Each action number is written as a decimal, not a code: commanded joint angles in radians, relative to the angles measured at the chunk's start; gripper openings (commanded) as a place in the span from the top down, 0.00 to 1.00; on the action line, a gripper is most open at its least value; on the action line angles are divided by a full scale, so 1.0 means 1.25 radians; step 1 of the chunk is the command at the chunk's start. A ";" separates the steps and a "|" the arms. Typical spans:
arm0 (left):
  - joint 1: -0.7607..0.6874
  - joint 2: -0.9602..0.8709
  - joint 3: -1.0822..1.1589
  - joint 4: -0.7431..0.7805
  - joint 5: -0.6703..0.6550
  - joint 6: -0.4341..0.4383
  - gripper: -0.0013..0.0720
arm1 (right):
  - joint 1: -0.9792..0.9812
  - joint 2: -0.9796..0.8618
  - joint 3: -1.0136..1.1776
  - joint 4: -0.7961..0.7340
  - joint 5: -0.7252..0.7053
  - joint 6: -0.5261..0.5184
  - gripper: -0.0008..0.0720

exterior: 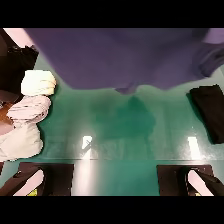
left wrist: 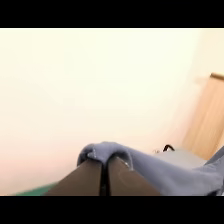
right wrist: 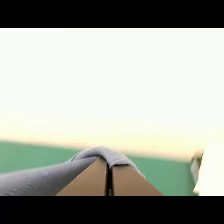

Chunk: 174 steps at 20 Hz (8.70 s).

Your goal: Fold the shirts.

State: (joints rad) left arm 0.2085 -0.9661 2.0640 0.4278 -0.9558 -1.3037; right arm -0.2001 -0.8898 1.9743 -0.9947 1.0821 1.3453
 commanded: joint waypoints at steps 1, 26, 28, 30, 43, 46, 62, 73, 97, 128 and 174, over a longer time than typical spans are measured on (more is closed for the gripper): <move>0.002 0.030 0.065 -0.040 0.014 -0.005 0.93 | -0.049 0.045 0.090 -0.003 -0.013 0.000 0.97; -0.132 -0.237 -0.779 0.225 0.188 0.005 0.93 | 0.208 -0.511 -0.284 -0.153 0.030 0.104 0.97; -0.132 -0.296 -0.748 0.211 0.252 0.039 0.93 | 0.212 -0.546 -0.248 -0.154 -0.052 0.104 0.97; -0.132 -0.345 -0.699 0.195 0.270 0.073 0.93 | 0.212 -0.573 -0.203 -0.163 -0.091 0.104 0.97; -0.131 -0.495 -0.631 0.253 0.120 0.169 0.93 | 0.212 -0.556 -0.425 -0.273 -0.039 0.091 0.98; -0.130 -0.538 -0.631 0.266 0.093 0.169 0.93 | 0.212 -0.533 -0.512 -0.266 -0.050 0.092 0.97; 0.079 -0.357 -0.688 0.482 -0.343 0.093 0.15 | 0.040 -0.228 -0.672 -0.050 0.212 -0.025 0.53; 0.082 -0.173 -1.154 0.429 -0.255 0.143 0.15 | 0.019 -0.175 -0.742 0.049 0.226 -0.052 0.53; -0.017 -0.173 -1.118 0.366 -0.235 0.169 0.93 | -0.188 -0.041 -1.167 -0.134 0.345 -0.013 0.32; -0.017 0.128 -1.154 0.351 -0.360 -0.005 0.93 | 0.014 0.203 -0.973 -0.292 0.388 0.057 0.97; -0.301 -0.410 -0.619 0.223 -0.180 0.076 0.93 | -0.141 -0.687 -0.457 0.076 0.303 -0.233 0.03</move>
State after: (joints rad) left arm -0.1101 -1.4780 1.2888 0.6838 -1.2091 -1.2053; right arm -0.3477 -1.7145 1.4189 -0.9974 1.4555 1.1233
